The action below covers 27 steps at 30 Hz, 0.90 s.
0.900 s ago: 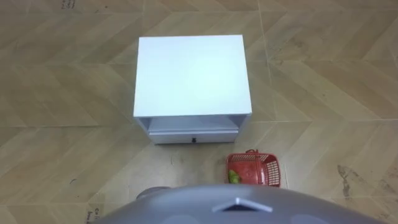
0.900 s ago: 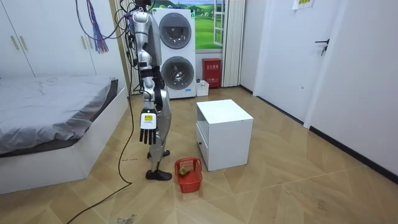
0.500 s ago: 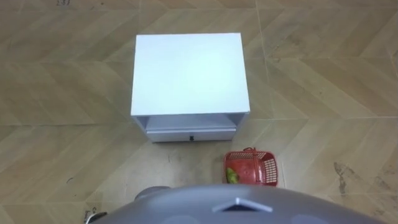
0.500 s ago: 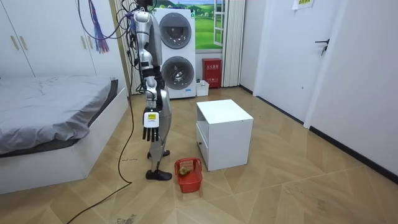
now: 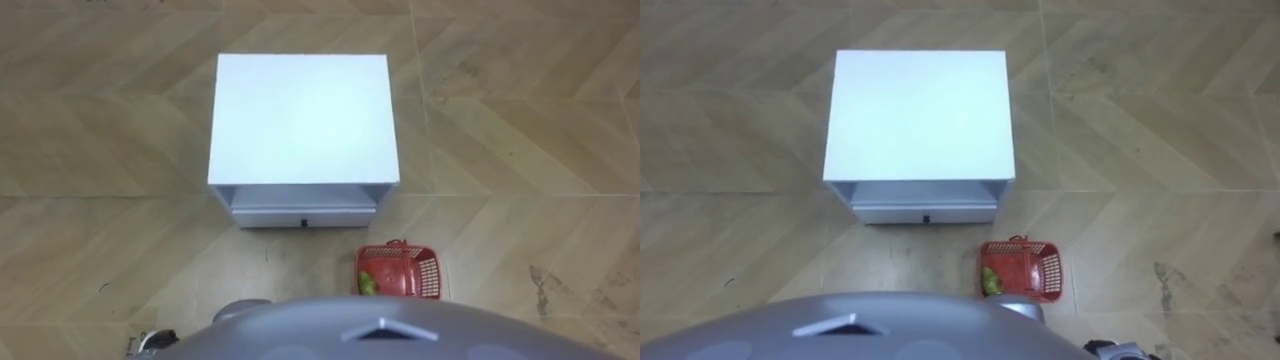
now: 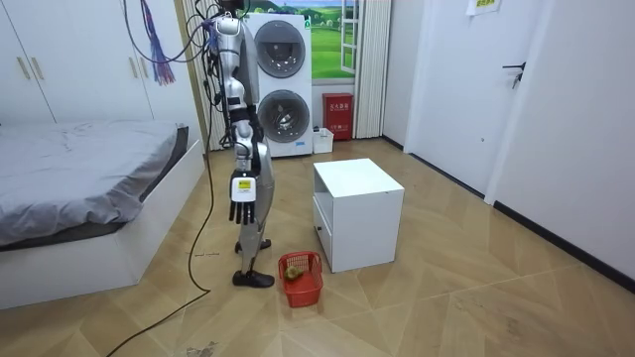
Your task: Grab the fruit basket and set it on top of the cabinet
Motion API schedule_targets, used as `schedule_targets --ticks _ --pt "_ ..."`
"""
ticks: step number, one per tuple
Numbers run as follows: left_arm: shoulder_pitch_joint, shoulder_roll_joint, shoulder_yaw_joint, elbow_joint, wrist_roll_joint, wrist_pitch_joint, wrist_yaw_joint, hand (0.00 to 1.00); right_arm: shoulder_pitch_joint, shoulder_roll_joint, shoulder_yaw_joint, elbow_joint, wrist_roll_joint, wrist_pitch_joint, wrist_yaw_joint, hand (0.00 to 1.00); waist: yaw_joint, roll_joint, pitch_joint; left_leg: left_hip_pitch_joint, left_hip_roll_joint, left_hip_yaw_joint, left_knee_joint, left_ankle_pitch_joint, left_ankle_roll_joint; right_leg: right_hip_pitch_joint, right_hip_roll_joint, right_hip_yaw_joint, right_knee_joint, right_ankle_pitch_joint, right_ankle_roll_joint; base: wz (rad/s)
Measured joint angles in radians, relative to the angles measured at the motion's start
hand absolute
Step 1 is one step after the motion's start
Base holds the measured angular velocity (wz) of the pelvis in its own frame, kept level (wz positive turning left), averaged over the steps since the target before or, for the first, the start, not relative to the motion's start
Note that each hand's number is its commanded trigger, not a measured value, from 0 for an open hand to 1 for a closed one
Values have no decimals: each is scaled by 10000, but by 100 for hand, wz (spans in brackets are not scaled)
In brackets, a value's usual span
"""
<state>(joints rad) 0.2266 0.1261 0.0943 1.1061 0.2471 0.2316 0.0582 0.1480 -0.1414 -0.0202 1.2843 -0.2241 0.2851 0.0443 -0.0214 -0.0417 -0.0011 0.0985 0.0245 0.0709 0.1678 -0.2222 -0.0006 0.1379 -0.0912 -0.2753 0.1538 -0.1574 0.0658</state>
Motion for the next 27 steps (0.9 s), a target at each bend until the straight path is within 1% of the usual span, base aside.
schedule_targets --ticks 2,3,4,6,7,9,11,13,14,15,16,17,18,19,20,21,22,23,24,25,26,27 --pt "10 10 -16 -103 -4 -8 0 0 0 -1 -1 -30 16 -14 -57 0 -13 13 10 -2 -5 9 19 -2 5 -8 -18 -12 31 0 0 0" --pt "10 9 -17 -143 -15 -13 0 0 -14 -9 -7 -72 22 -19 -133 0 -4 34 22 -13 -10 38 29 -12 21 -90 -54 -13 173 -24 38 -4" --pt "11 9 -24 -193 -5 -21 0 0 -8 -33 -8 -141 52 -33 -189 0 -11 66 46 -19 -21 54 53 -30 49 -181 -100 -8 356 -69 104 -3" --pt "8 12 -117 -199 -7 -42 -1 0 -6 -91 -12 -155 83 -39 -252 0 -37 150 82 -38 -38 63 215 -127 111 -221 -151 -6 550 -86 126 0" --pt "-59 11 -175 -190 0 -74 -3 0 -5 -110 -44 -143 158 -44 -307 0 -68 209 78 -121 -53 69 384 -214 155 -320 -203 -21 743 -99 146 0" --pt "-90 14 -187 -109 -2 -136 -8 0 -10 -118 -54 -92 286 -85 -332 0 -92 265 83 -270 -108 75 536 -269 247 -584 -319 -7 1109 -109 162 -2" --pt "-226 35 -189 -36 -33 -143 -23 0 -1 -113 -69 -92 401 -99 -339 0 -96 283 73 -500 -212 153 757 -310 358 -966 -475 23 1459 -109 162 -11" --pt "-349 50 -80 -14 2 -123 -52 0 2 -126 -209 -45 500 -116 -352 0 -54 278 54 -950 -363 333 1091 -397 573 -1583 -729 114 1959 -107 161 -20" --pt "-361 52 6 -18 4 -124 -58 0 2 -133 -242 -32 498 -115 -363 0 -28 268 54 -1014 -426 404 1102 -381 636 -1750 -801 230 2086 -106 163 -26" --pt "-429 66 221 -32 0 -128 -58 0 6 -147 -232 -33 546 -118 -416 0 -14 206 41 -1199 -543 601 1234 -358 760 -2122 -955 338 2266 -75 212 -29" --pt "-431 84 314 -39 -1 -148 -48 0 4 -160 -233 -29 610 -118 -436 0 18 207 30 -1322 -561 717 1274 -340 816 -2279 -1010 419 2267 -36 268 -42" --pt "-408 125 534 -38 -10 -164 -34 0 -26 -183 -238 -40 668 -130 -444 0 17 183 4 -1561 -566 1037 1314 -324 983 -2449 -1098 538 2247 41 355 -35" --pt "-402 184 785 -61 -4 -183 -9 0 -97 -188 -238 -81 719 -126 -471 0 -21 247 46 -1798 -558 1268 1470 -411 1164 -2745 -1276 378 3044 -161 260 -24" --pt "-408 242 847 -86 -1 -200 2 0 -81 -186 -254 -98 787 -108 -475 0 -27 184 77 -1880 -589 1348 1540 -451 1221 -2978 -1441 248 3945 -357 190 0" --pt "-372 361 902 -85 -24 -228 37 0 8 -188 -380 -88 821 -49 -490 0 -19 67 112 -1989 -708 1425 1614 -492 1306 -3236 -1709 312 5831 -524 61 0" --pt "-287 466 903 -76 -17 -235 43 0 -11 -220 -434 -80 829 -16 -582 0 61 -55 44 -2168 -799 1487 1779 -529 1384 -3228 -1785 450 7244 -518 18 -11" --pt "-196 529 902 -33 -66 -229 43 0 -83 -273 -432 -86 934 -58 -692 0 69 -161 7 -2487 -849 1526 2029 -565 1440 -3046 -1762 560 8159 -505 8 -17" --pt "-213 556 897 15 -165 -232 46 0 -129 -302 -432 -93 1071 -117 -755 0 51 -192 15 -2686 -869 1526 2178 -580 1465 -2957 -1756 574 8523 -471 -24 -6" --pt "-329 575 902 145 -205 -248 51 0 -372 -352 -433 -88 1233 -221 -838 0 58 -229 -8 -3225 -858 1522 2598 -619 1534 -2819 -1725 602 9089 -400 -31 8" --pt "-446 583 897 173 -243 -258 61 0 -635 -389 -431 -12 1412 -248 -904 0 44 -267 -22 -3820 -848 1522 3027 -651 1585 -2699 -1692 658 9427 -376 6 9" --pt "-511 587 886 175 -283 -304 74 0 -774 -410 -431 -11 1482 -276 -911 0 44 -312 -41 -4143 -848 1522 3258 -667 1613 -2669 -1686 700 9530 -379 13 16" --pt "-709 602 868 178 -392 -388 99 0 -1107 -452 -410 1 1644 -322 -960 0 41 -359 -40 -4850 -842 1509 3837 -710 1680 -2501 -1687 769 9515 -416 72 21"
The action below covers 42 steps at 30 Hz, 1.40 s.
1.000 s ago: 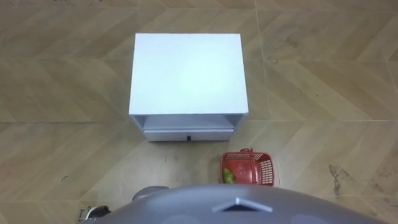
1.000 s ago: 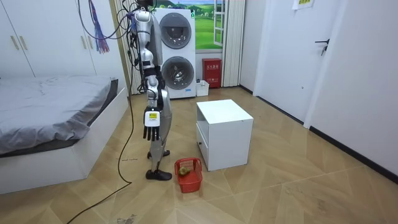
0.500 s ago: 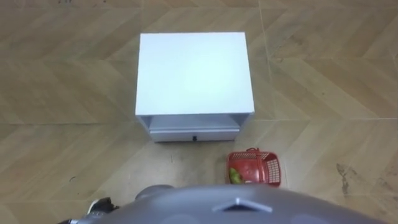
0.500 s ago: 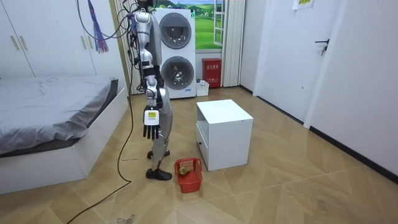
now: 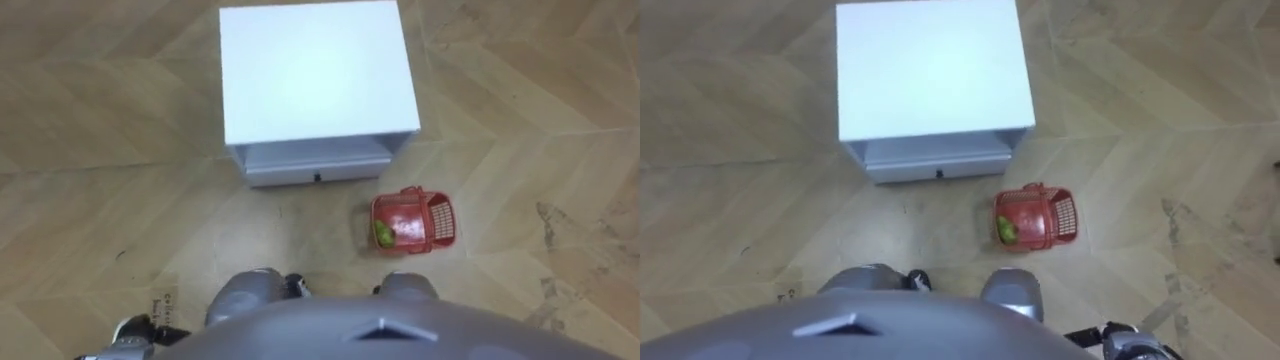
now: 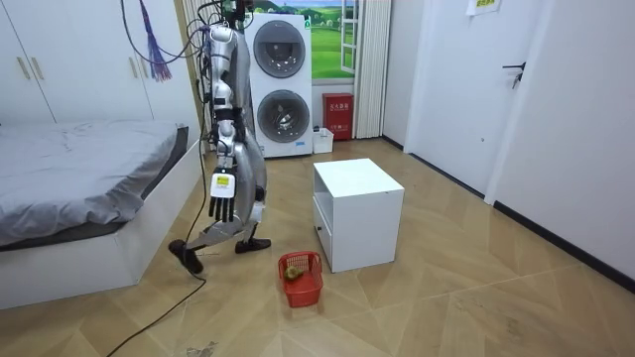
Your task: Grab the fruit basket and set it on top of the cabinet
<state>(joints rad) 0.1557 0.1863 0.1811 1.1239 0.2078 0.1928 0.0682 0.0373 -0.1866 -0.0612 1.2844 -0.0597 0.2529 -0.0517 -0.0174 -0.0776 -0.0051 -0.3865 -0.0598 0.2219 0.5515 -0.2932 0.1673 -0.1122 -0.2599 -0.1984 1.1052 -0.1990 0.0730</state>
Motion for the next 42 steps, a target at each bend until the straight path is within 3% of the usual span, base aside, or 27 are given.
schedule_targets --ticks 2,3,5,6,7,9,10,13,17,20,22,25,29,31,32,33,35,37,42 --pt "-436 72 -122 16 -12 -101 93 0 -437 -41 40 1 411 -95 -37 0 13 -107 27 -1164 2 -2 979 -143 47 128 7 166 -468 -124 195 25" --pt "-855 154 -96 179 -16 -236 179 0 -714 -34 112 32 699 -168 -52 0 149 -228 77 -2015 4 -4 1764 -283 54 162 28 318 -713 -190 266 31" --pt "-1477 266 -175 480 -208 -332 356 0 -1042 -41 193 127 1042 -287 -112 0 243 -351 72 -3407 54 -36 3268 -566 71 251 91 394 -1088 -415 336 34" --pt "-1739 288 -287 632 -259 -393 419 0 -1276 -63 225 285 1075 -493 -110 0 259 -326 123 -4227 145 -108 4331 -775 56 224 249 525 -942 -1893 461 30" --pt "-1903 300 -515 823 -637 -436 496 0 -1359 -65 362 403 1224 -582 -101 0 287 -353 150 -4755 146 -144 5147 -954 -21 149 260 509 -407 -3032 339 27" --pt "-2026 296 -887 1030 -1036 -499 500 0 -1411 -64 409 448 1460 -622 -100 0 337 -310 155 -5387 159 -272 6075 -1143 -118 -318 232 481 897 -3760 86 21" --pt "-2076 299 -914 1163 -1093 -546 511 0 -1394 -64 409 483 1541 -655 -100 0 347 -315 163 -5576 144 -298 6360 -1194 -135 -495 205 489 1434 -3864 22 29" --pt "-2216 348 -1287 1756 -1363 -778 590 0 -1305 -75 408 583 1723 -894 -261 0 491 -345 297 -6637 110 -302 8117 -1628 -75 -1564 64 776 4500 -3951 -24 29" --pt "-2338 374 -1467 1975 -1574 -1050 791 0 -1318 -78 422 735 1886 -1273 -376 0 487 -363 323 -7707 41 -206 9776 -2097 47 -2232 -154 921 6807 -4097 43 25" --pt "-2362 382 -1545 2015 -1788 -1522 1037 0 -1286 -85 481 767 2261 -1551 -402 0 403 -513 371 -8113 -58 78 10747 -2378 128 -2414 -381 1212 8263 -4109 20 17" --pt "-2359 456 -1614 2224 -2090 -1853 1217 0 -1333 -64 501 710 2405 -1739 -412 0 264 -693 351 -8333 -62 239 11269 -2515 101 -2502 -451 1427 9041 -4127 -15 8" --pt "-2250 500 -1769 2297 -2164 -1962 1280 0 -1207 -76 781 554 2676 -1932 -632 0 -29 -836 283 -8604 -54 243 11818 -2645 -15 -2463 -434 1414 9664 -4223 -118 11" --pt "-2155 496 -2194 2307 -2176 -1991 1503 0 -1090 -83 763 257 2795 -1991 -1057 0 -417 -934 265 -8818 -34 249 12359 -2775 -159 -2301 -364 1408 10263 -4413 -152 9" --pt "-2051 498 -2332 2287 -2214 -2192 1630 0 -1096 -104 750 -502 2422 -1998 -1485 0 -676 -978 261 -9001 59 246 12763 -2898 -398 -2201 -360 1433 10729 -4718 -305 -5" --pt "-2034 452 -2349 2301 -2257 -2229 1643 0 -1134 -135 743 -748 2338 -2007 -1565 0 -708 -925 304 -9073 130 187 12881 -2922 -443 -2246 -276 1431 10841 -4771 -360 -16" --pt "-2064 369 -2372 2278 -2380 -2304 1634 0 -1266 -170 686 -1266 2042 -2042 -1709 0 -737 -848 279 -9159 139 94 12833 -2865 -618 -2396 -167 1540 10898 -4788 -363 -22" --pt "-2030 369 -2372 2277 -2383 -2388 1634 0 -1429 -187 691 -2079 1752 -2247 -1908 0 -791 -919 297 -9182 36 -36 12737 -2759 -825 -2442 -134 1673 10954 -4804 -393 -20" --pt "-1947 394 -2419 2273 -2373 -2428 1635 0 -1578 -264 692 -2944 1383 -2518 -2186 0 -858 -1005 266 -9189 -240 -310 12699 -2661 -1017 -2387 -100 1702 10910 -4804 -394 -8" --pt "-1584 503 -2691 2283 -2378 -2600 1634 0 -1906 -296 689 -4466 424 -2765 -2663 0 -891 -1288 268 -9140 -257 -357 12682 -2645 -1049 -2413 -85 1829 10885 -4803 -392 -6"
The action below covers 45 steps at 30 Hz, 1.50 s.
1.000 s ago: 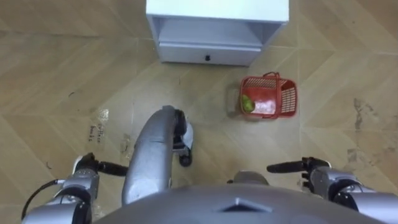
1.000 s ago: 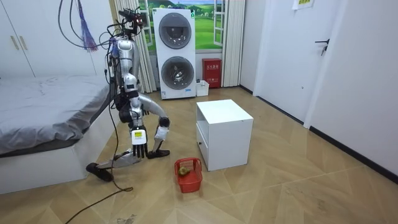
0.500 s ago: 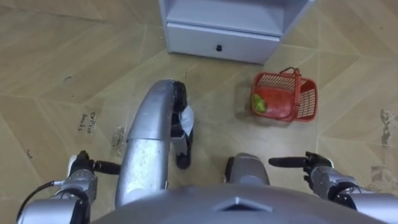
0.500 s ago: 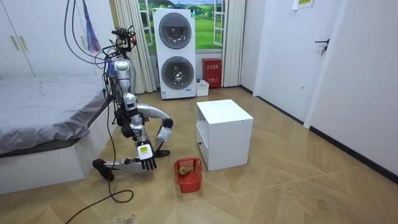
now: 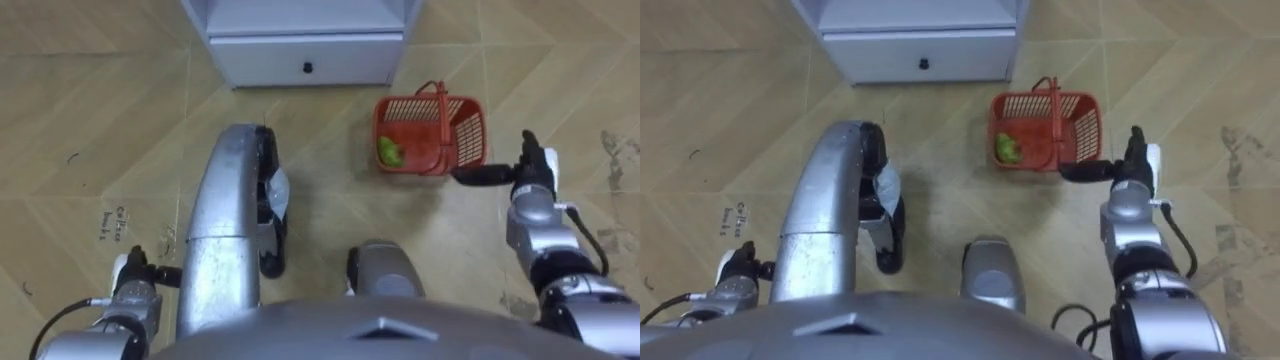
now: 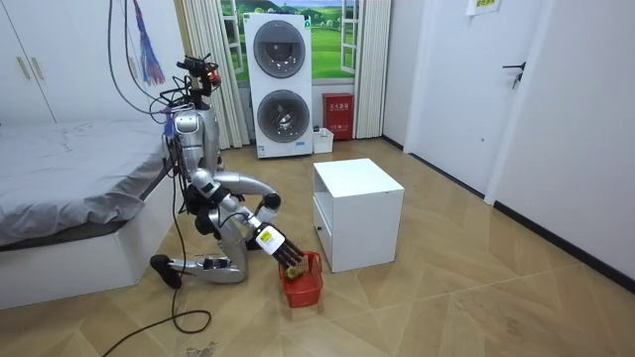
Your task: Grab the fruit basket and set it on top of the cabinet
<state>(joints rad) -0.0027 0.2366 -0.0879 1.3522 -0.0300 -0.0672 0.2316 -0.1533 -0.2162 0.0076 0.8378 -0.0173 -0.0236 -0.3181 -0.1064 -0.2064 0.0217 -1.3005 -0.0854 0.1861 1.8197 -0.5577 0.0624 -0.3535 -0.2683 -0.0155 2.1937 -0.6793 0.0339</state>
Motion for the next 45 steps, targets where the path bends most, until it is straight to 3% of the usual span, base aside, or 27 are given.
schedule_targets --ticks 9,14,20,26,33,37,45 --pt "450 42 -258 127 -195 -59 -35 0 -422 -228 -20 -337 -242 -108 -106 0 115 51 11 -112 -198 39 -88 -38 -93 -132 -187 -2 98 -5 -1 2" --pt "566 35 -509 109 -195 -53 -75 0 -779 -273 -303 -331 -245 -107 -110 0 325 315 138 -207 -137 116 -104 -36 -88 -262 -208 111 147 -20 26 -2" --pt "498 116 -808 116 -457 -40 -251 0 -1513 -350 -164 -286 -106 -189 -95 0 353 425 115 -357 -125 418 -355 25 -110 -690 -474 376 181 -32 50 -1" --pt "475 130 -1151 116 -781 -19 -479 0 -1526 -740 191 383 192 -199 23 0 709 601 177 -436 -90 468 -393 26 -113 -826 -512 385 188 -35 58 0" --pt "420 126 -1740 -51 -986 35 -691 0 -1948 -1406 185 2036 659 -192 157 0 1240 1230 243 -852 -131 658 -415 145 33 -1248 -707 411 311 -71 130 4" --pt "334 172 -2013 -52 -1205 104 -927 0 -2420 -1554 205 2606 1023 -191 232 0 1406 1241 267 -939 -110 930 -583 206 87 -1546 -961 533 368 -84 156 1" --pt "322 181 -2307 -127 -1358 258 -1356 0 -2613 -1893 522 3563 1779 -182 646 0 1630 1346 298 -1120 -54 1008 -634 225 83 -1798 -1016 536 376 -98 186 2"
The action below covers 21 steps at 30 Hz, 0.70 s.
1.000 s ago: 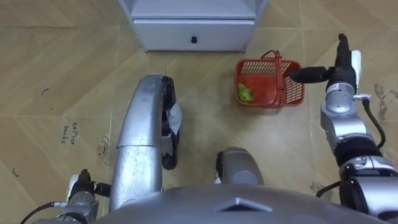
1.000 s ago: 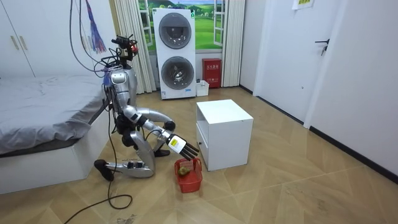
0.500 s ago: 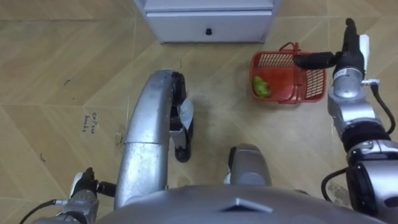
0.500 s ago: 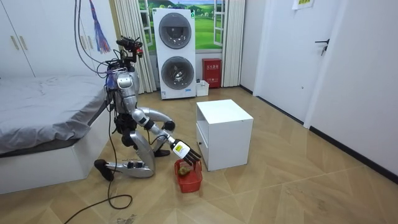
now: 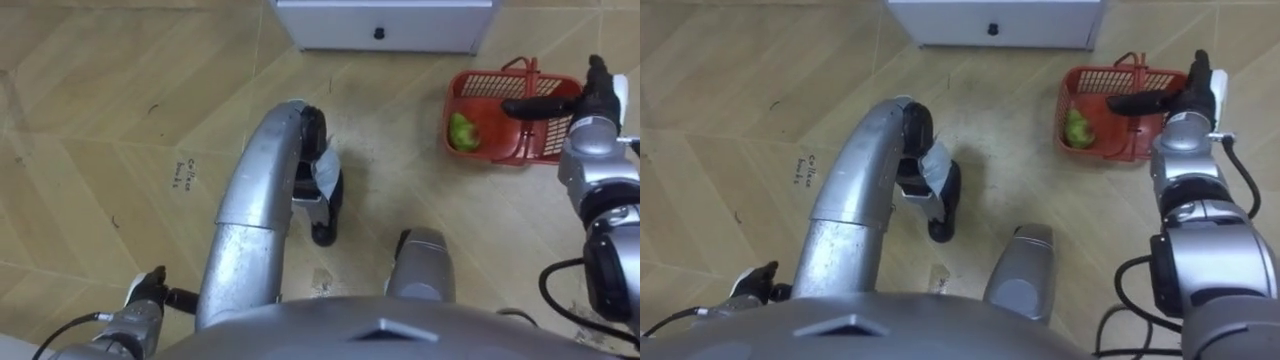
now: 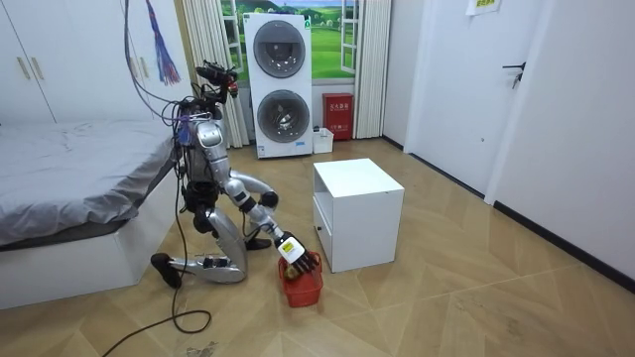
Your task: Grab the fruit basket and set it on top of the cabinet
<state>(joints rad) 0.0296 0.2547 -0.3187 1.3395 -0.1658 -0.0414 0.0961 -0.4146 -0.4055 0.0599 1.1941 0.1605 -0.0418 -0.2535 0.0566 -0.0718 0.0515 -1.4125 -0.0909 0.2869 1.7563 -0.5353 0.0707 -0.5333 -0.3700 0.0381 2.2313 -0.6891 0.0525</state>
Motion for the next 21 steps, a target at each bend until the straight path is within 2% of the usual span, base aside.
schedule_targets --ticks 4,8,12,17,18,19,20,21 --pt "-130 -5 -37 -207 3 67 -179 0 4 -177 74 70 92 1 287 0 32 -13 8 -82 -13 155 -105 79 45 -131 -157 -7 23 -4 9 8" --pt "-179 -19 -42 -211 3 62 -197 0 5 -236 398 295 420 -12 616 0 96 -41 24 -80 -19 151 -108 85 38 -111 -142 -42 6 -7 14 2" --pt "-167 -63 -422 -253 -31 116 -200 0 6 -234 758 990 804 13 805 0 221 -56 33 -83 -51 122 -108 119 31 -65 -142 -109 7 -10 20 1" --pt "-180 -87 -576 -249 -194 142 -263 0 6 -239 756 1330 1272 11 1039 0 245 -99 57 -93 -54 123 -108 140 45 -66 -156 -125 18 -12 25 0" --pt "-183 -90 -576 -250 -194 142 -288 0 8 -239 756 1362 1312 11 1061 14 242 -114 66 -93 -50 123 -108 140 45 -69 -155 -124 18 -12 25 0" --pt "-184 -95 -576 -250 -193 143 -308 0 8 -241 758 1365 1318 11 1096 39 241 -130 75 -93 -36 124 -108 140 45 -78 -152 -124 19 -14 28 0" --pt "-187 -98 -575 -250 -194 143 -317 0 7 -243 757 1365 1318 11 1138 100 241 -135 78 -93 -31 124 -108 140 45 -82 -146 -124 20 -15 31 0" --pt "-192 -103 -574 -250 -194 144 -343 0 7 -243 758 1364 1315 11 1207 100 246 -138 79 -93 -27 124 -110 141 42 -85 -139 -130 21 -16 32 0"
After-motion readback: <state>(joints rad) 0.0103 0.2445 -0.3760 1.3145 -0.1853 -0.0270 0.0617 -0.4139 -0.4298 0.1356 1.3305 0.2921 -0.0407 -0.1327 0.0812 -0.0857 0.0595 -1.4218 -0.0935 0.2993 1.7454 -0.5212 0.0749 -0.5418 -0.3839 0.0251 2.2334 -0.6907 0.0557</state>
